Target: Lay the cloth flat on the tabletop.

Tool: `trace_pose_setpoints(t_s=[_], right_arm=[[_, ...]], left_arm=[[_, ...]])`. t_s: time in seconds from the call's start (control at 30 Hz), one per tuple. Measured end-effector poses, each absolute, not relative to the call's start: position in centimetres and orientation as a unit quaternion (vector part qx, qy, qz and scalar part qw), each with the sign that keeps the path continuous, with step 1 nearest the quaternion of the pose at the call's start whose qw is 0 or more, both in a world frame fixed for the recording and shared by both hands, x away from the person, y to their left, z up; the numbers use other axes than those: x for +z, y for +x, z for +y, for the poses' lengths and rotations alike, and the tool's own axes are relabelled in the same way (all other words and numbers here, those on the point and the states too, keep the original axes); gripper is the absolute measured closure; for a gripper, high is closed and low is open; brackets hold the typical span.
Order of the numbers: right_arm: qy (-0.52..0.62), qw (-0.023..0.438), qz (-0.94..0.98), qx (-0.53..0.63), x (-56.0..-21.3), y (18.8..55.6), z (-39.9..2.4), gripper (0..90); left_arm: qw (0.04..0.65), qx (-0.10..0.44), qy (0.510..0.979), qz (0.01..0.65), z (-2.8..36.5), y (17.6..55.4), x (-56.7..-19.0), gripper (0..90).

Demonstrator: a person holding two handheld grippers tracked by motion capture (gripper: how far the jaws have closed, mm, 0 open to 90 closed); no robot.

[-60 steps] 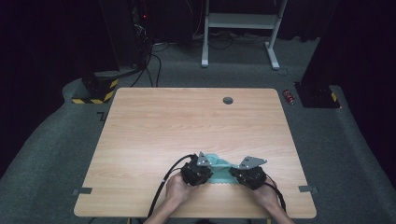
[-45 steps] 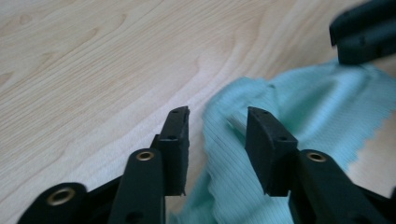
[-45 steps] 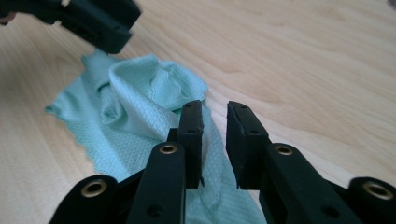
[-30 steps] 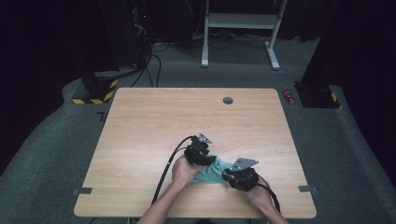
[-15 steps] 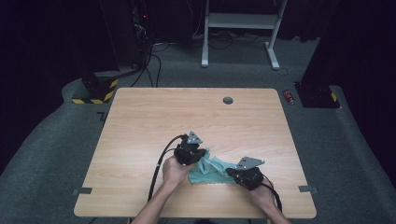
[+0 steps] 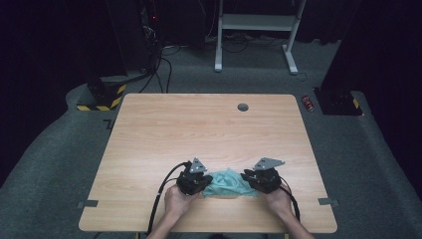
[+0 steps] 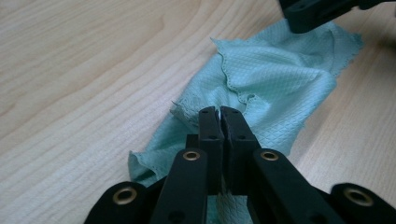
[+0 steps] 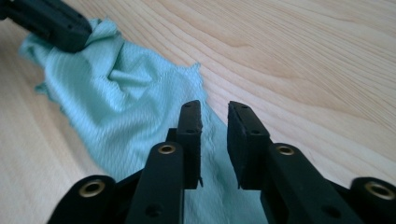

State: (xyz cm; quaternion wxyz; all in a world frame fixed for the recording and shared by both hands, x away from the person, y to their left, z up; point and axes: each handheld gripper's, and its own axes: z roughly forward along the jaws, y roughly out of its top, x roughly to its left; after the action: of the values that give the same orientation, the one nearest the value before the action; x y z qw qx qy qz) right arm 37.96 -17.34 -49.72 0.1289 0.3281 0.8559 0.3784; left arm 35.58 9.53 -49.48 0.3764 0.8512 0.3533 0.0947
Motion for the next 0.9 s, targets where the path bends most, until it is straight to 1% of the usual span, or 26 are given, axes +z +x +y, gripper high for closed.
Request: trace_pose_setpoints(t_s=[0.13,0.23,0.43,0.5,0.57,0.6,0.67,0.7,0.77,0.83,0.9], right_arm=[[0.332,0.113,0.854,0.384,-50.0,39.2,-15.9,71.6],[0.338,0.1,0.853,0.385,-50.2,40.0,-14.8,68.6],[0.353,0.081,0.85,0.382,-50.5,41.4,-13.4,62.8],[0.36,0.071,0.85,0.378,-50.8,42.0,-13.1,63.1],[0.363,0.055,0.849,0.38,-51.0,42.4,-13.1,71.9],[0.361,0.051,0.851,0.379,-51.0,42.5,-13.0,77.7],[0.351,0.054,0.855,0.378,-51.0,42.3,-13.0,88.0],[0.345,0.056,0.856,0.38,-50.9,42.3,-13.0,89.8],[0.341,0.06,0.856,0.384,-50.7,42.1,-13.1,90.0],[0.342,0.066,0.85,0.394,-50.3,41.9,-13.6,90.0],[0.343,0.068,0.849,0.397,-50.1,41.9,-13.8,90.0]], left_arm=[[0.37,0.093,0.854,0.355,9.6,35.1,-50.3,87.5],[0.362,0.093,0.857,0.356,9.8,35.0,-51.0,87.7],[0.37,0.094,0.852,0.359,9.9,34.8,-51.4,87.9],[0.371,0.093,0.851,0.359,9.9,34.8,-51.4,87.9],[0.372,0.092,0.85,0.36,9.9,34.8,-51.4,87.9],[0.373,0.092,0.85,0.361,9.9,34.8,-51.4,87.9],[0.373,0.093,0.85,0.36,9.9,34.8,-51.4,87.8],[0.373,0.093,0.85,0.36,9.9,34.8,-51.4,87.8],[0.374,0.095,0.849,0.361,10.0,34.8,-51.4,87.2],[0.373,0.097,0.849,0.362,10.1,34.7,-51.4,84.0],[0.379,0.096,0.845,0.364,10.2,34.7,-51.2,83.8]])
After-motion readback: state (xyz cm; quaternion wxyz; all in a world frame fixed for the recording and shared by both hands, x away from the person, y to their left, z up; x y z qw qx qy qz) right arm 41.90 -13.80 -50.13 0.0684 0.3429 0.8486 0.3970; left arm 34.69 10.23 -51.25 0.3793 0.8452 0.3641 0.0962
